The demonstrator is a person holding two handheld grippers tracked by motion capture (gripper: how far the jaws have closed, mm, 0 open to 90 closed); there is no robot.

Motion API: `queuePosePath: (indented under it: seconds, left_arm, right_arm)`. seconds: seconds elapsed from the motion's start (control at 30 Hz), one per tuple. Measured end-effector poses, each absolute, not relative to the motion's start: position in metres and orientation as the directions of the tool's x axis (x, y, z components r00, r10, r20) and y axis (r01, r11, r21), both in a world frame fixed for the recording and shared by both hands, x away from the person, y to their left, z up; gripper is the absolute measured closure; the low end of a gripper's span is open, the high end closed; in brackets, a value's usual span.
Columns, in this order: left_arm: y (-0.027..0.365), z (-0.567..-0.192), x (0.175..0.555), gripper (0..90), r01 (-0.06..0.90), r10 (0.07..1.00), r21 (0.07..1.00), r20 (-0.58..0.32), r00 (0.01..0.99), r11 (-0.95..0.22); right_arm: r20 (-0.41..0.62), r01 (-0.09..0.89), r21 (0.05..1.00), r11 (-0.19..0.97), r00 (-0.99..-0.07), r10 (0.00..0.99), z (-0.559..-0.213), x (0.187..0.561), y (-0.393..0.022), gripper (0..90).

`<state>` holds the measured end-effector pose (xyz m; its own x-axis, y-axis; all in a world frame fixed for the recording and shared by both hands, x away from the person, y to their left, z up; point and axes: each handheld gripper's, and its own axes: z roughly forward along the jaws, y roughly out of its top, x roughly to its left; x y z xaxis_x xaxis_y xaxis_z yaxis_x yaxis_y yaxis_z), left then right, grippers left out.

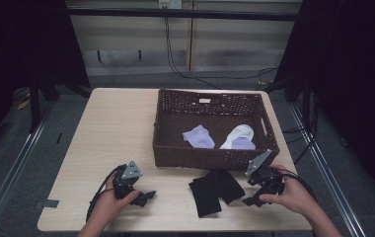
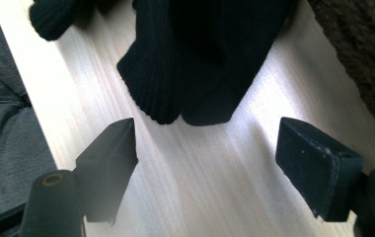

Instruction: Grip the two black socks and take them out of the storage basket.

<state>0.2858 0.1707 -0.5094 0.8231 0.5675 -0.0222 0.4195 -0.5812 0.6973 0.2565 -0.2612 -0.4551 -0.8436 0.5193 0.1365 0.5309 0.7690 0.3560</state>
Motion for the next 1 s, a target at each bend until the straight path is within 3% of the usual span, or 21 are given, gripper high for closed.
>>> queuePosePath:
  seconds: [0.43, 0.67, 1.0]
  left_arm:
    - [0.171, -0.509, 0.286, 0.0, 0.419, 0.567, 0.697, -0.022, 0.823, -0.582]
    - [0.171, -0.509, 0.286, 0.0, 0.419, 0.567, 0.697, -0.022, 0.823, -0.581]
    - [0.171, -0.509, 0.286, 0.0, 0.419, 0.567, 0.697, -0.022, 0.824, -0.582]
  right_arm:
    - [0.129, 0.544, 0.387, 0.745, -0.832, 0.54, -0.477, 0.251, -0.269, 22.1]
    - [0.105, 0.541, 0.459, 0.705, -0.821, 0.562, -0.483, 0.248, -0.272, 18.3]
    - [0.035, 0.456, 0.587, 0.669, -0.84, 0.542, -0.495, 0.238, -0.282, 14.9]
